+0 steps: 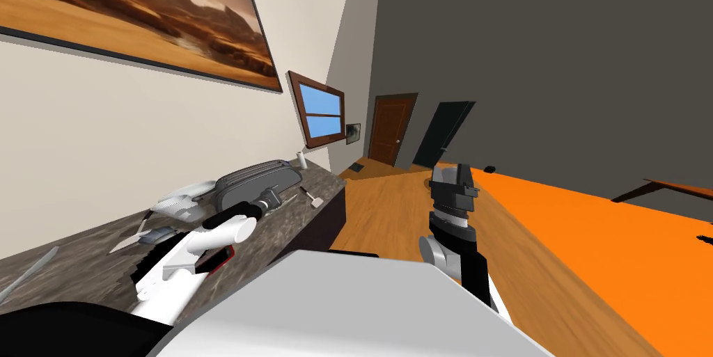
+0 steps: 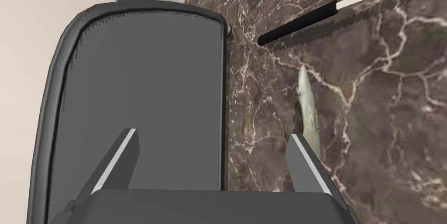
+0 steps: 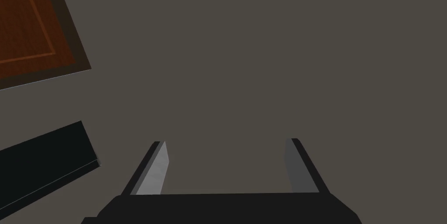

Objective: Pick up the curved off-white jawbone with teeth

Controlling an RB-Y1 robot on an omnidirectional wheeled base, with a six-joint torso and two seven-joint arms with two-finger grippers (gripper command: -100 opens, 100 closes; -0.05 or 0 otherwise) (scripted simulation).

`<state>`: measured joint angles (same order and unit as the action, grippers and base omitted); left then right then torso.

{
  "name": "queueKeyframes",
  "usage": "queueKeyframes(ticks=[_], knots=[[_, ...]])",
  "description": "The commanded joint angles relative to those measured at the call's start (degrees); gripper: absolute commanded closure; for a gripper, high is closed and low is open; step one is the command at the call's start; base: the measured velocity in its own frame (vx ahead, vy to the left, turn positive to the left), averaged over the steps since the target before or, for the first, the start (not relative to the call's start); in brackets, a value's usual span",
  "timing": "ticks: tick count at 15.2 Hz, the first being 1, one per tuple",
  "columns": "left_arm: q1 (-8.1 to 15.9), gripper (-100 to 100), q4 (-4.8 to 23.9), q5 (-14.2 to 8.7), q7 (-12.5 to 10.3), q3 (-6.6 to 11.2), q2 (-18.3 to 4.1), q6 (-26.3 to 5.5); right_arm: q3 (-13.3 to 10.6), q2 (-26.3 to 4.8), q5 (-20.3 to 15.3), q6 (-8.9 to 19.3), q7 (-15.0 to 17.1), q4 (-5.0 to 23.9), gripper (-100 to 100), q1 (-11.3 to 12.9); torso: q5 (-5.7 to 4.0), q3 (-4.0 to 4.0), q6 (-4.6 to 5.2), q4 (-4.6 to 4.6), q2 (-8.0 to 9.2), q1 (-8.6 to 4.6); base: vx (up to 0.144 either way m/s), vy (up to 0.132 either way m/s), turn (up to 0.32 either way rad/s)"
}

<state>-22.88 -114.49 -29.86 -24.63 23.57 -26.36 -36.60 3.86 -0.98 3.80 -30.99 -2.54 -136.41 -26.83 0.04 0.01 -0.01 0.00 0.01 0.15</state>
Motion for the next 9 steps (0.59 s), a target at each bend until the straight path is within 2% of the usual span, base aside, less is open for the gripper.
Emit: queueKeyframes(ticks=[1, 3, 4, 6, 7, 8, 9], knots=[[0.4, -100, 1.6, -2.2, -1.6, 1.76, -0.9, -2.9, 0.0, 0.0, 0.0, 0.0, 0.0, 0.0, 0, 0.0, 0.0, 0.0, 0.0, 0.0, 0.0, 0.0, -0.023, 0.027, -0.182], [0.4, -100, 1.6, -2.2, -1.6, 1.76, -0.9, -5.1, 0.0, 0.0, 0.0, 0.0, 0.0, 0.0, 0, 0.0, 0.01, 0.01, 0.03, 0.01, 0.03, 0.04, -0.024, 0.033, -0.13], [0.8, -100, 2.9, -4.0, -3.0, 3.28, -1.5, -6.5, 0.0, 0.0, 0.0, 0.0, 0.0, 0.0, 0, 0.0, 0.01, 0.01, -0.01, 0.01, 0.02, 0.04, -0.025, 0.035, -0.104], [0.8, -100, 2.9, -4.0, -3.0, 3.28, -1.5, -8.8, 0.0, 0.0, 0.0, 0.0, 0.0, 0.0, 0, 0.0, 0.01, 0.02, 0.02, 0.01, 0.03, 0.05, -0.022, 0.028, -0.136], [0.8, -100, 2.9, -4.0, -3.0, 3.28, -1.5, -8.8, 0.0, 0.0, 0.0, 0.0, 0.0, 0.0, 0, 0.0, 0.01, 0.01, 0.0, 0.01, 0.02, 0.03, -0.014, 0.014, -0.002], [1.2, -100, 4.1, -5.8, -4.3, 4.77, -2.1, -10.7, 0.0, 0.0, 0.0, 0.0, 0.0, 0.0, 0, 0.0, 0.0, 0.0, -0.01, 0.0, 0.0, 0.0, -0.02, 0.017, -0.13], [1.2, -100, 4.1, -5.8, -4.3, 4.77, -2.1, -11.7, 0.0, 0.0, 0.0, 0.0, 0.0, 0.0, 0, 0.0, -0.01, 0.0, 0.02, 0.0, 0.01, -0.01, -0.027, 0.026, -0.155]])
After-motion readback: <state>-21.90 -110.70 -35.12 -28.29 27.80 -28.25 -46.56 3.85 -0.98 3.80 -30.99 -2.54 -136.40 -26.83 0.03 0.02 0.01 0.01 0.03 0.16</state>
